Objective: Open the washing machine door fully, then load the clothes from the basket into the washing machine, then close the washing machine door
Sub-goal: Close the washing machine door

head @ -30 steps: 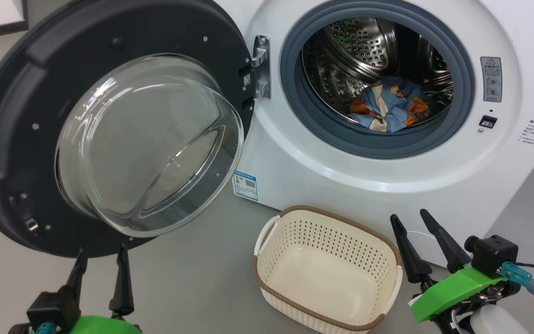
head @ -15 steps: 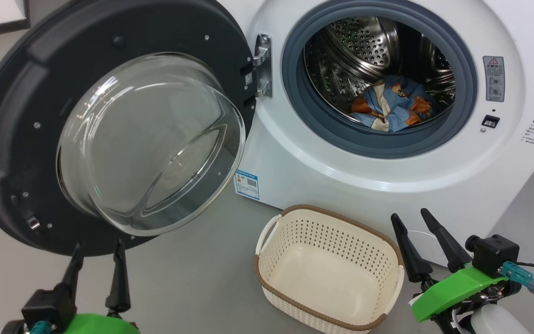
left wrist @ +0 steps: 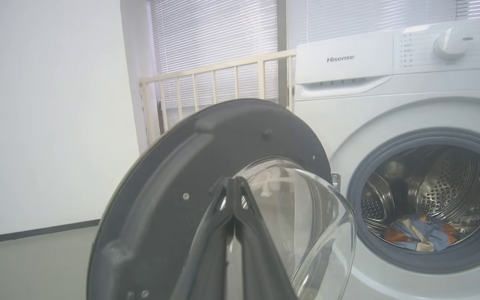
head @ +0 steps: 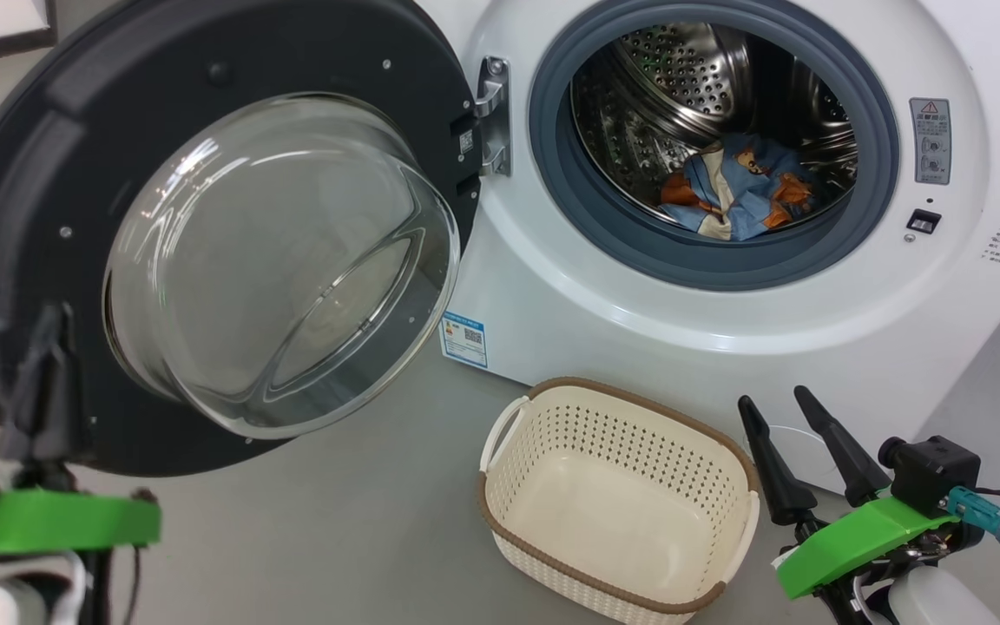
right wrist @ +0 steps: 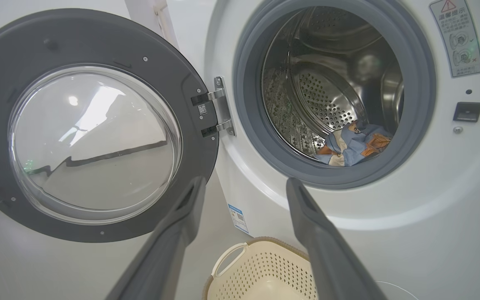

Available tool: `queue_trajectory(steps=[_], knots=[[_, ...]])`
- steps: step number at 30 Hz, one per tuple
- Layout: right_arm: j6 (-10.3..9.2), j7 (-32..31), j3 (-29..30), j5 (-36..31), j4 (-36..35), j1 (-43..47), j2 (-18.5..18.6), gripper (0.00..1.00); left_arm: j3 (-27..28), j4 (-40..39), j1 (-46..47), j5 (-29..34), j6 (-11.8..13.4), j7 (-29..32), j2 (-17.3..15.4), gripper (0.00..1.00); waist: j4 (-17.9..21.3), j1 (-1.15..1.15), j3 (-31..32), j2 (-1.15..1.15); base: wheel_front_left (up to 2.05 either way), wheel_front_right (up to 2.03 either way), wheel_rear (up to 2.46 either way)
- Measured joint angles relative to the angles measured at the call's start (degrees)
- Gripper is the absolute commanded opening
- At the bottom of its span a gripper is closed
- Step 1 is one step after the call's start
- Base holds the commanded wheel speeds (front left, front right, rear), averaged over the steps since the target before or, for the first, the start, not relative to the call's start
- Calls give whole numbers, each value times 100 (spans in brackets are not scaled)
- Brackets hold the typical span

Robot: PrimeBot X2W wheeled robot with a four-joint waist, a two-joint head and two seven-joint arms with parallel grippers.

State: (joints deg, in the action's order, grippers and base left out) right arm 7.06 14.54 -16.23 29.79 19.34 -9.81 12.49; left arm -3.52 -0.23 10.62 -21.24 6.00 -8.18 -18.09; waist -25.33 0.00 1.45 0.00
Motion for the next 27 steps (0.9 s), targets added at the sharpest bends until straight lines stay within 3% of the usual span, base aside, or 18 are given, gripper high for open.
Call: queue_trajectory(steps=[5, 12, 21, 27], knots=[[0, -1, -16, 0, -29, -1, 33, 100, 378, -385, 621, -398, -151, 215, -233, 0, 40, 0, -69, 0, 0, 0, 0], [0, -1, -51, 1, -33, -9, 114, 100, 1114, -196, 1333, -1168, -361, 244, -467, 0, 179, 0, -181, 0, 0, 0, 0], [0, -1, -97, 24, -32, -37, 270, 100, 2420, 1524, 1940, -3051, -645, 586, -444, 0, 495, 0, -334, 0, 0, 0, 0], [0, 0, -204, 42, -44, -175, 434, 100, 3517, 3325, 2561, -4489, -772, 1101, -602, 0, 755, 0, -454, 0, 0, 0, 0]])
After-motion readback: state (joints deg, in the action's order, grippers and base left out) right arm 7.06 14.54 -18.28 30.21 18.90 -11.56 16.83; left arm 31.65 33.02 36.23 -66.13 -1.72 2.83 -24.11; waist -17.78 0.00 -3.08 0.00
